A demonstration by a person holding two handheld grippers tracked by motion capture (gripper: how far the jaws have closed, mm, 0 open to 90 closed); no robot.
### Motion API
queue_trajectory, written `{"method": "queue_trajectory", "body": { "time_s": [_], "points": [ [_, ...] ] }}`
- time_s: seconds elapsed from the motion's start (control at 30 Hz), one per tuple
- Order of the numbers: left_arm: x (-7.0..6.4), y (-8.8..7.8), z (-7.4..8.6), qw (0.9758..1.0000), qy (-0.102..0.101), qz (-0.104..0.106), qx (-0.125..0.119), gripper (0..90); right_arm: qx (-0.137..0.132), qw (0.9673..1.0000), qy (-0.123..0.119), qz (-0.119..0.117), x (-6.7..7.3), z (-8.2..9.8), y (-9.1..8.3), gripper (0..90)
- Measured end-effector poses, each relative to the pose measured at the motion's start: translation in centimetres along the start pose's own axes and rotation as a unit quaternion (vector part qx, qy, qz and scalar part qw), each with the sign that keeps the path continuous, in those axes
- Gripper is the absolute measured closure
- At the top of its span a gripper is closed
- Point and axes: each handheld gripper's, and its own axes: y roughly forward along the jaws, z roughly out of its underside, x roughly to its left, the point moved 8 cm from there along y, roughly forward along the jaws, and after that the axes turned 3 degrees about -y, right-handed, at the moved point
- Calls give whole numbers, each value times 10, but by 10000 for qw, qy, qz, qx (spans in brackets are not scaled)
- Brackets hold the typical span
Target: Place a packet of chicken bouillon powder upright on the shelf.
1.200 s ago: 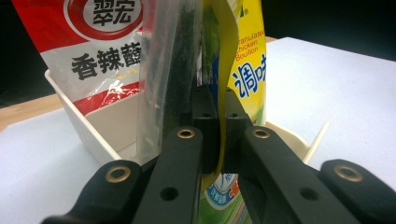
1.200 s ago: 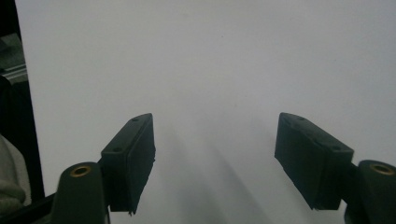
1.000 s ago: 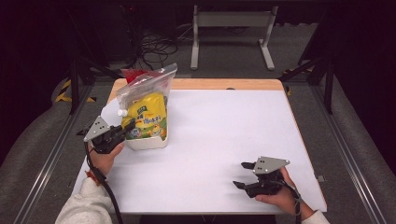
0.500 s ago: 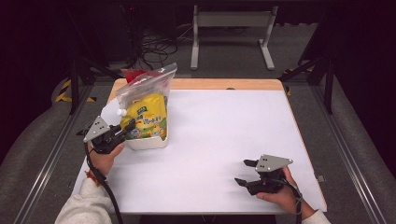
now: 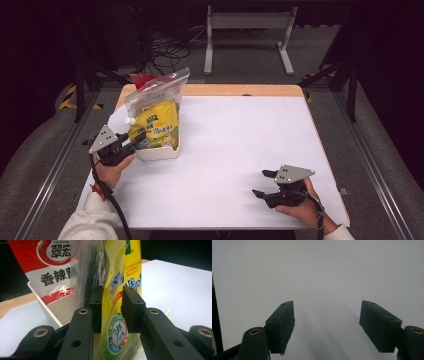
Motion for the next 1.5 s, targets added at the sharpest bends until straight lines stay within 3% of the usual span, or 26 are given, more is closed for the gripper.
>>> {"method": "queue_trajectory", "body": {
  "time_s": [0.47, 0.9, 1.1, 1.5],
  "points": [
    [-7, -5, -6, 9999, 52, -126, 26, 546, 6, 10000, -19, 11, -1, 0, -1, 279],
    [-8, -18, -10, 9997, 8, -204, -94, 512, -15, 10000, -32, 19, -1, -1, -3, 279],
    [-11, -26, -11, 9991, 76, -418, -60, 476, -29, 10000, -35, 64, -3, -1, -5, 278],
    [-31, -40, -10, 9983, 167, -558, 53, 316, -113, 9998, -42, 183, -7, -3, -11, 275]
  ]
}}
